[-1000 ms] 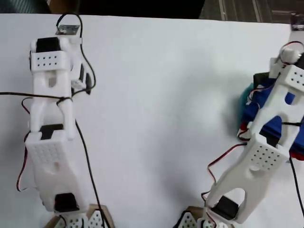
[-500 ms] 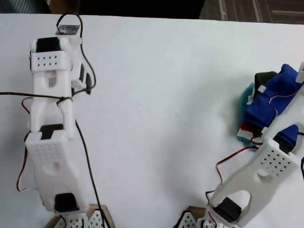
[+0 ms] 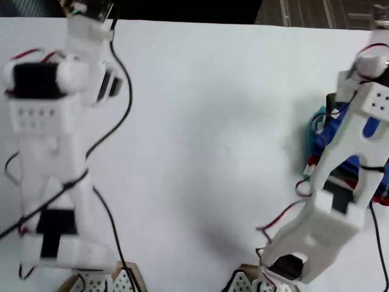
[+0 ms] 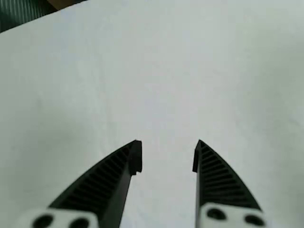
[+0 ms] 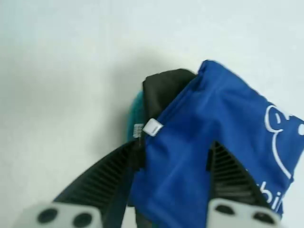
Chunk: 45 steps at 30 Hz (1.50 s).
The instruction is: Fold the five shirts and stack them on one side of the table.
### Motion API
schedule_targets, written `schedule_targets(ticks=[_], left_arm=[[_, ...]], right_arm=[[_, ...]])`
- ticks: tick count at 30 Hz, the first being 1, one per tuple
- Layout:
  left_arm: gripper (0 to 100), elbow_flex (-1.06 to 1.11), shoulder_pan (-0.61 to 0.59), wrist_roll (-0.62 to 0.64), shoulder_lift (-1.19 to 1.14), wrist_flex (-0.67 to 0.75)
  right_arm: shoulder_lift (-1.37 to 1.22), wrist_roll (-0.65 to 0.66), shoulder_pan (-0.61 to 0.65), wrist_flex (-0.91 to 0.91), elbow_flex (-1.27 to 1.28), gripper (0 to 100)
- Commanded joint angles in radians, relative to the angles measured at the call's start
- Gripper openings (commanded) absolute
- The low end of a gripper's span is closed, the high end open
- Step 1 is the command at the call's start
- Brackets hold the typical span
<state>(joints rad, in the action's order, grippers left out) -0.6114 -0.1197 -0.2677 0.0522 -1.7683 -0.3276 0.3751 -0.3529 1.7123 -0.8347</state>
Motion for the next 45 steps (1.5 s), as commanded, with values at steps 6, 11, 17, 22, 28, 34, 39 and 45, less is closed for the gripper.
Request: schedule_targets(ticks=[6, 11, 17, 22, 28, 34, 39, 45], left_arm=[[20, 0.687, -0.069, -0.031, 0.522, 0.195], [20, 1.162, -0.091, -0.094, 0.918, 0.308], [20, 1.652, -0.219, -0.109, 1.272, 0.496], [20, 1.899, -0.238, -0.210, 1.514, 0.566], [21, 2.103, -0.236, -0.535, 1.778, 0.440], [21, 2.140, -0.259, -0.278, 1.768, 0.420], [21, 2.212, -0.276, -0.091, 1.768, 0.451], [21, 2.304, -0.278, 0.034, 1.766, 0.517]], right_arm=[[0.684, 0.029, 0.309, -0.073, 0.761, 21.5], [0.975, 0.031, 0.443, -0.223, 1.155, 21.3], [1.193, 0.021, 0.446, -0.363, 1.579, 21.2], [1.313, 0.020, 0.440, -0.410, 1.824, 21.2], [1.477, -0.068, 0.303, -0.414, 1.996, 21.2], [1.670, -0.072, 0.216, -0.472, 2.243, 21.5], [1.865, 0.002, 0.219, -0.516, 2.435, 21.3], [2.100, 0.000, 0.217, -0.463, 2.529, 21.3]])
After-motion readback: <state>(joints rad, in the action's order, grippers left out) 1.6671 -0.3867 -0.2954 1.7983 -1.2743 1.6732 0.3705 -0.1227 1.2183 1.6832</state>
